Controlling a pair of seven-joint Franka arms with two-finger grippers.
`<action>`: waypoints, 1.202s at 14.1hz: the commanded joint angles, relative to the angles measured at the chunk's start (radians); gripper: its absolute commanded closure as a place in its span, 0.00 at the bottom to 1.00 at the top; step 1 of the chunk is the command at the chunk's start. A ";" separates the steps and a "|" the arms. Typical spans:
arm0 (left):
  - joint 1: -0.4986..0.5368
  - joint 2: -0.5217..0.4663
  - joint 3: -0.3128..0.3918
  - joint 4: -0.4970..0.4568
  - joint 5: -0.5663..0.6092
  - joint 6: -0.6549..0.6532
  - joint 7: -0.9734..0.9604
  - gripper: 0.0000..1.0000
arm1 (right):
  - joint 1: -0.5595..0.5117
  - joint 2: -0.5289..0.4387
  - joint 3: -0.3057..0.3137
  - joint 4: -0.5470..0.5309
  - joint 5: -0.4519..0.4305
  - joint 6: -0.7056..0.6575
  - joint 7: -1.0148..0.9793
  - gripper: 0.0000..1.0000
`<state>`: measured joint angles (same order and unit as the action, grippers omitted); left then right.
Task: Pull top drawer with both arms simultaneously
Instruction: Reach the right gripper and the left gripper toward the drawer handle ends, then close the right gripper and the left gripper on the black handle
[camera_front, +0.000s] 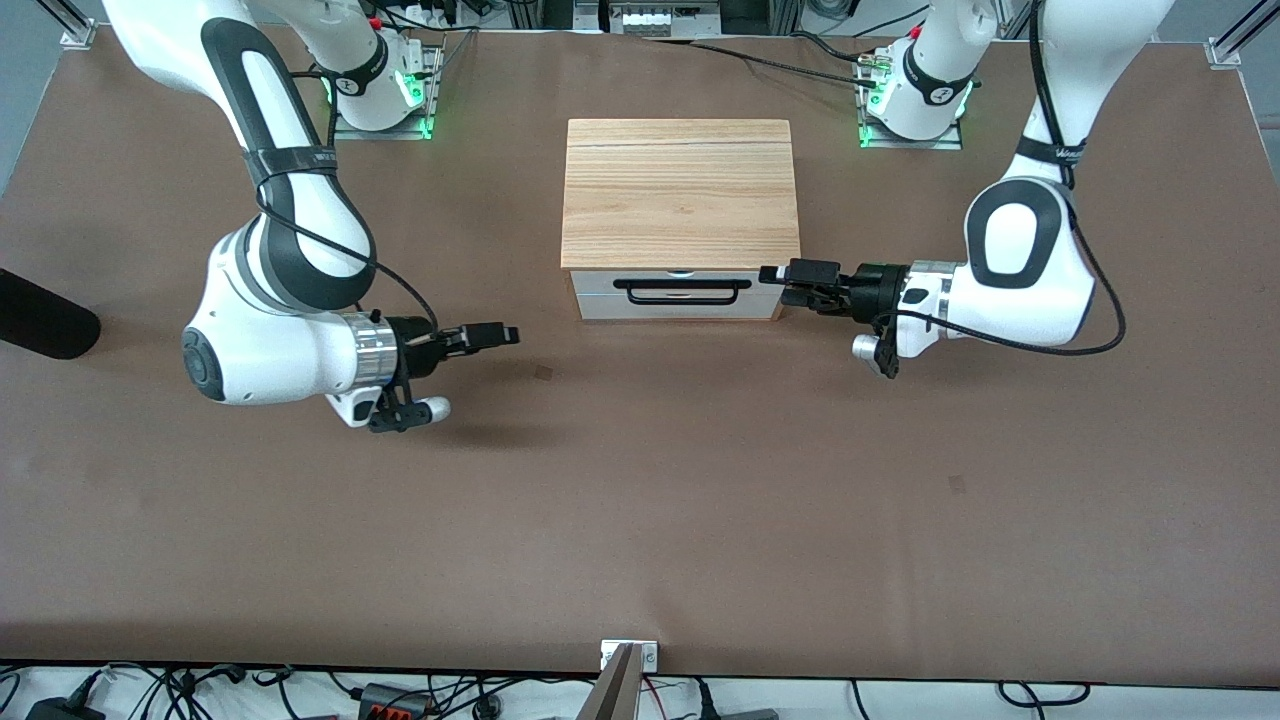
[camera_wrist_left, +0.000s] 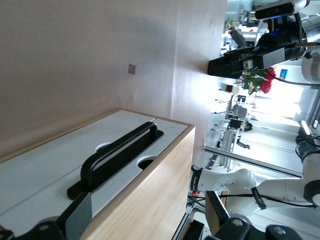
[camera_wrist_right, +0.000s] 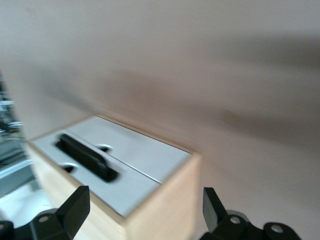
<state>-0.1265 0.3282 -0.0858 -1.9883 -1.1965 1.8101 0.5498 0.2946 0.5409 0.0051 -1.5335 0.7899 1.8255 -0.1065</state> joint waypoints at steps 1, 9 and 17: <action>0.019 0.057 -0.008 -0.032 -0.112 -0.003 0.168 0.00 | 0.032 -0.010 -0.002 -0.056 0.188 0.078 -0.105 0.00; 0.018 0.207 -0.022 -0.113 -0.385 -0.060 0.557 0.00 | 0.121 0.096 -0.002 -0.220 0.825 0.113 -0.669 0.00; 0.010 0.227 -0.022 -0.112 -0.388 -0.075 0.573 0.53 | 0.172 0.100 0.001 -0.301 0.860 0.031 -0.738 0.00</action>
<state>-0.1168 0.5513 -0.1025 -2.0989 -1.5593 1.7462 1.0959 0.4675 0.6632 0.0086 -1.7780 1.6095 1.8963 -0.7750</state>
